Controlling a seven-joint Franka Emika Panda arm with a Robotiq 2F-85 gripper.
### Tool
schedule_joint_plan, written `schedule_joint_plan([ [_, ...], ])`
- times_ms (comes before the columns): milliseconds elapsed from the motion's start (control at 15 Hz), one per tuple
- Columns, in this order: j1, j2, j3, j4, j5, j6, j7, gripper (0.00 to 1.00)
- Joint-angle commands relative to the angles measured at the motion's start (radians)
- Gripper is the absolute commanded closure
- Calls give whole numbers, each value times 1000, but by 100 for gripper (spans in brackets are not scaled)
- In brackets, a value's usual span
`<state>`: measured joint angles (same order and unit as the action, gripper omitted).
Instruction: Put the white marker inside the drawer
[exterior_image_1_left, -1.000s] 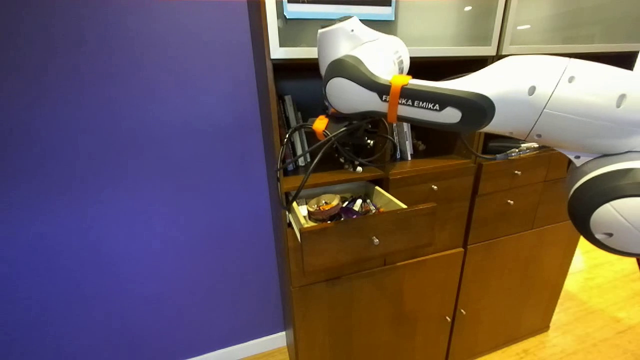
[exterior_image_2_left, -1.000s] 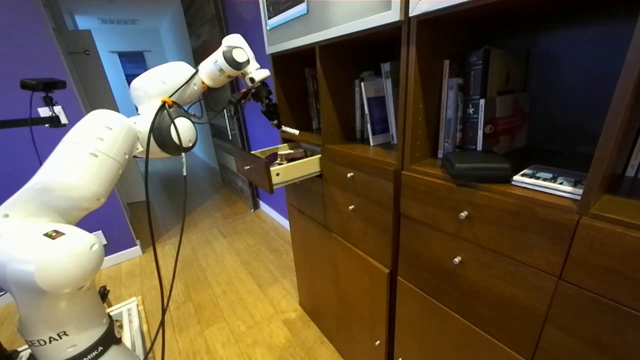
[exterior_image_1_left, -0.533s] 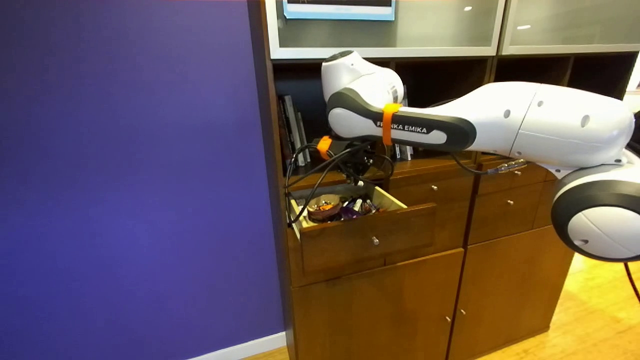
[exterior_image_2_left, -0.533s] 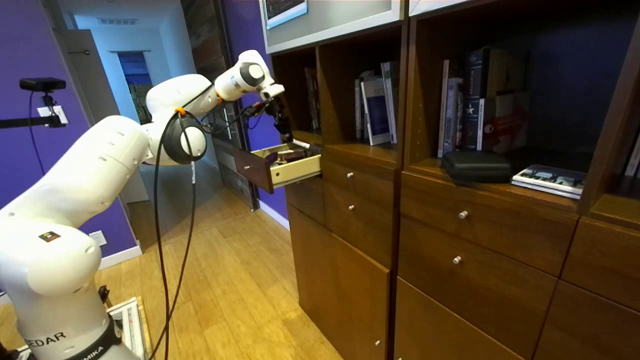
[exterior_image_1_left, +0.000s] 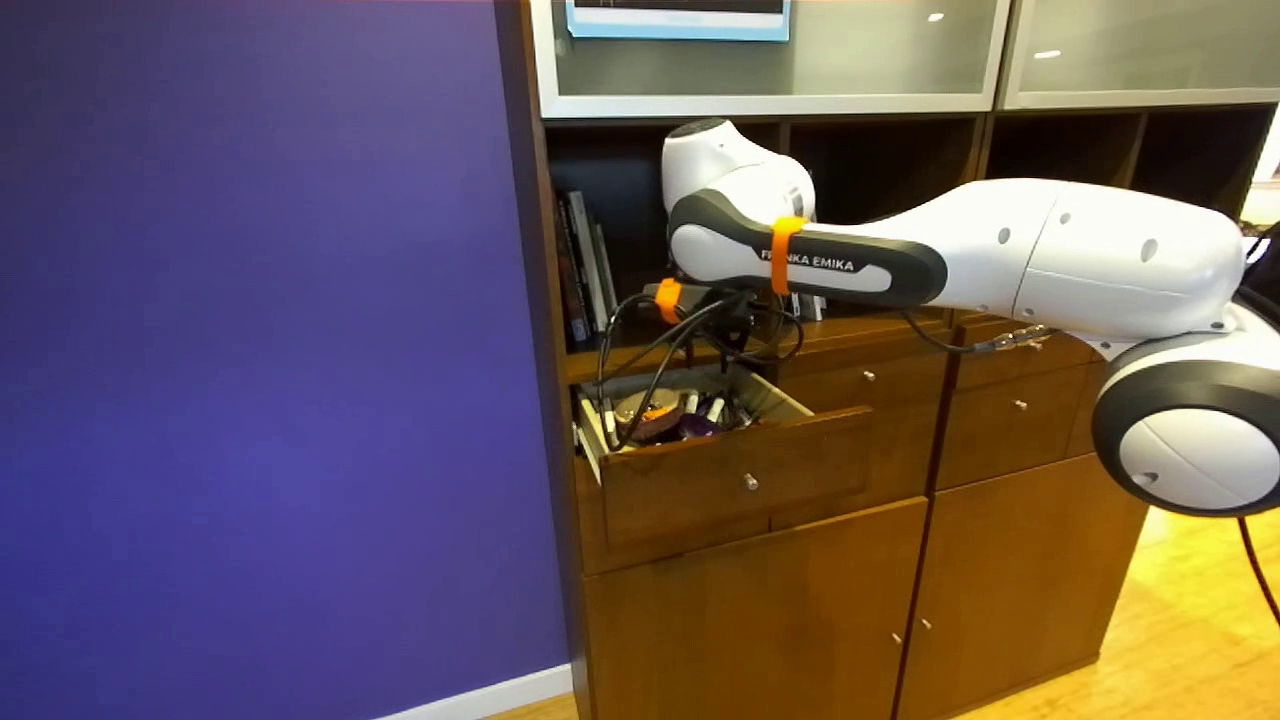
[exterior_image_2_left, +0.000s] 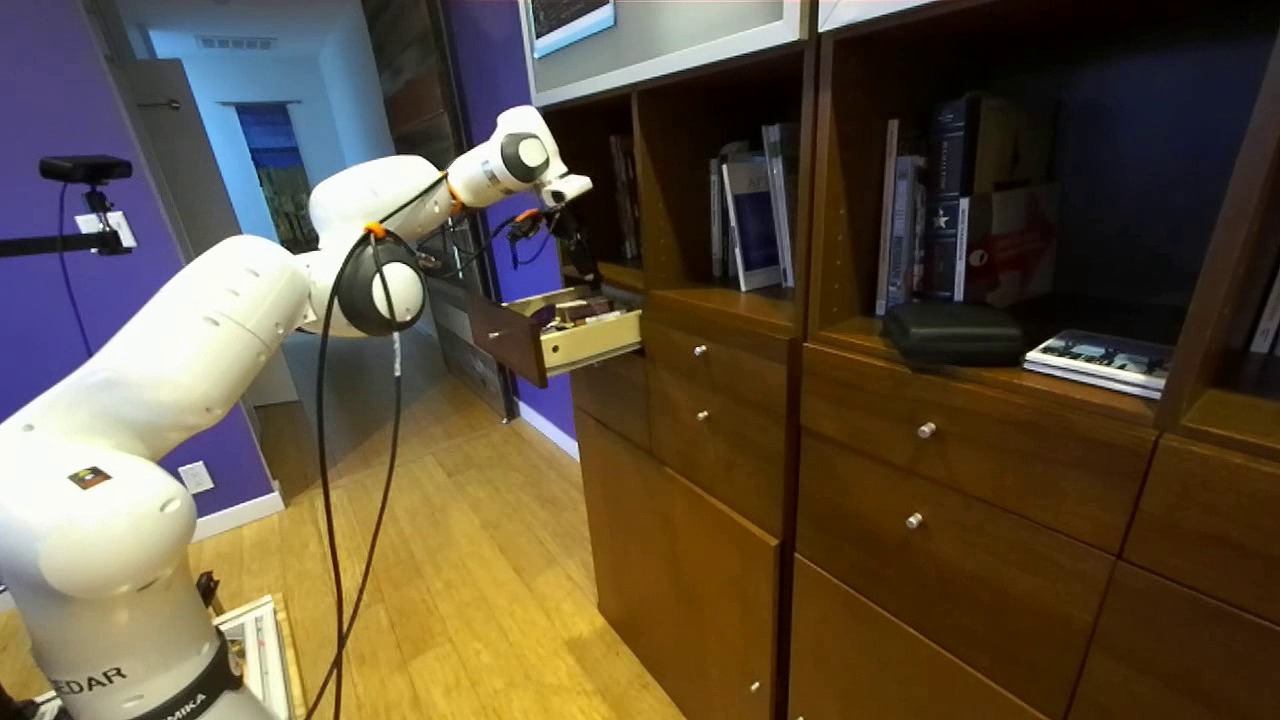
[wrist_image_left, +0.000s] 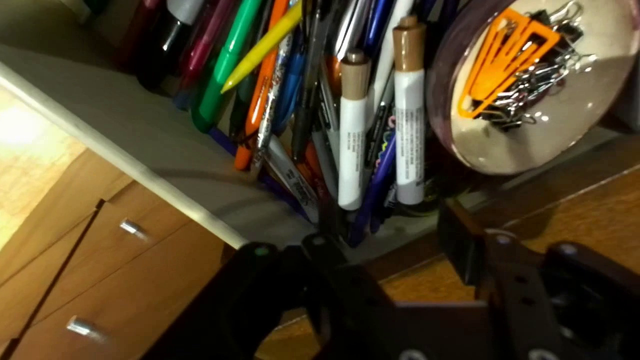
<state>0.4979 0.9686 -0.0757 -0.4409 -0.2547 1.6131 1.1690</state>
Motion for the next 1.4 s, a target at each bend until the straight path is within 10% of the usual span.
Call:
schedule_joint_plan([
  [0, -30, -27, 43, 0, 59, 48, -171, 13],
  [467, -76, -136, 127, -18, 190, -105, -477, 0],
  [1000, -72, -326, 121, -39, 188, -623, -749, 0],
  [1333, -74, -364, 124, -10, 180, -655, -850, 0],
])
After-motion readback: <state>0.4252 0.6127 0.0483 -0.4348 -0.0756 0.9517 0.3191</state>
